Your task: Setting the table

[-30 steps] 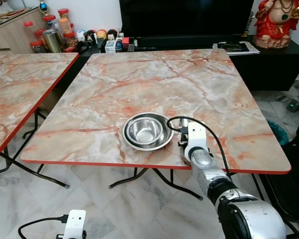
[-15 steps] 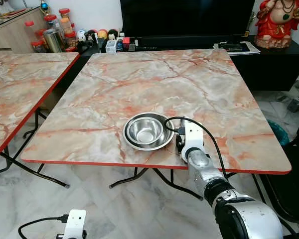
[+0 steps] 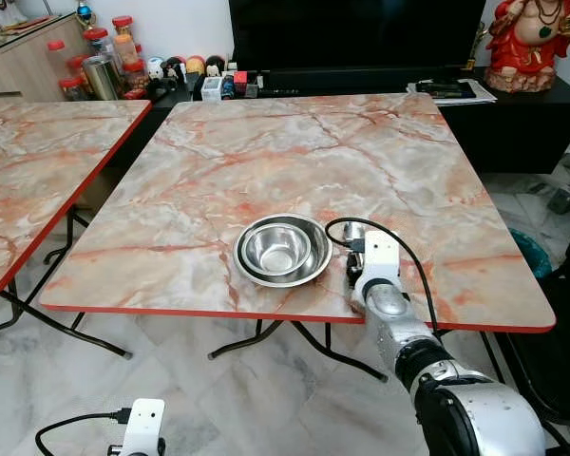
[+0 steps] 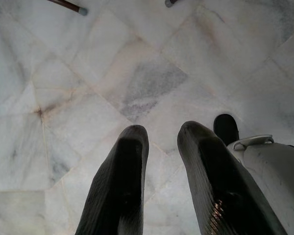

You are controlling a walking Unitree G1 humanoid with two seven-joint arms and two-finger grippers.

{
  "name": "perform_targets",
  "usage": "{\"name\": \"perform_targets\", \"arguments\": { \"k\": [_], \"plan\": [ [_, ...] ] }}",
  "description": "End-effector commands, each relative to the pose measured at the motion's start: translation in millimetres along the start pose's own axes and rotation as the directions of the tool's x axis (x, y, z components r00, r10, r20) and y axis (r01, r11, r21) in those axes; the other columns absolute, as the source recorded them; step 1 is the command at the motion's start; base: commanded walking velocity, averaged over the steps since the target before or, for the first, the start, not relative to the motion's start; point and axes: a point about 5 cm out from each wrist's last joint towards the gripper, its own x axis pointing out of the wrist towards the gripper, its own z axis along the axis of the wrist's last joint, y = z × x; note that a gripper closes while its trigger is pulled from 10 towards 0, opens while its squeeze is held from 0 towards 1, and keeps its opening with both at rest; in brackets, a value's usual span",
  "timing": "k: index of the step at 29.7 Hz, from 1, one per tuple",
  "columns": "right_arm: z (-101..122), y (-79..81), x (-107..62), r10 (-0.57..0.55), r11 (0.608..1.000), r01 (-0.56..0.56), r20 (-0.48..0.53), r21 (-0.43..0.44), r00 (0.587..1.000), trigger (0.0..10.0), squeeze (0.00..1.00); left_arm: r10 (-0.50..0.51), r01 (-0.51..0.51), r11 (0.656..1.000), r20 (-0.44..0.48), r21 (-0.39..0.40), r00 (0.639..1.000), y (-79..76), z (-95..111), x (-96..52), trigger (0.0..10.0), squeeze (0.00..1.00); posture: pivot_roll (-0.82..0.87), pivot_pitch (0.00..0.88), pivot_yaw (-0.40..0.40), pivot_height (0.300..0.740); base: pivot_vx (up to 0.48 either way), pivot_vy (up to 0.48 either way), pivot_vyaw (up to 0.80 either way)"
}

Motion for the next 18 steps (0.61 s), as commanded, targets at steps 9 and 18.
{"name": "perform_targets", "arguments": {
  "k": [9, 18],
  "plan": [
    [53.3, -12.4, -0.6, -0.081, 0.994, 0.054, 0.316, 0.094, 0.945, 10.0, 0.0, -0.012, 0.012, 1.0, -0.002, 0.006, 1.0, 0.0, 2.2, 0.6, 10.0, 0.0, 0.05, 0.0, 0.085, 0.74, 0.0, 0.0, 0.0],
    [33.0, -26.1, -4.4, -0.166, 0.985, 0.142, 0.296, 0.1, 0.941, 10.0, 0.0, 0.004, -0.004, 1.0, 0.006, -0.002, 1.0, 3.9, 3.0, 0.5, 10.0, 0.0, 0.05, 0.0, 0.083, 0.74, 0.0, 0.0, 0.0]
  ]
}}
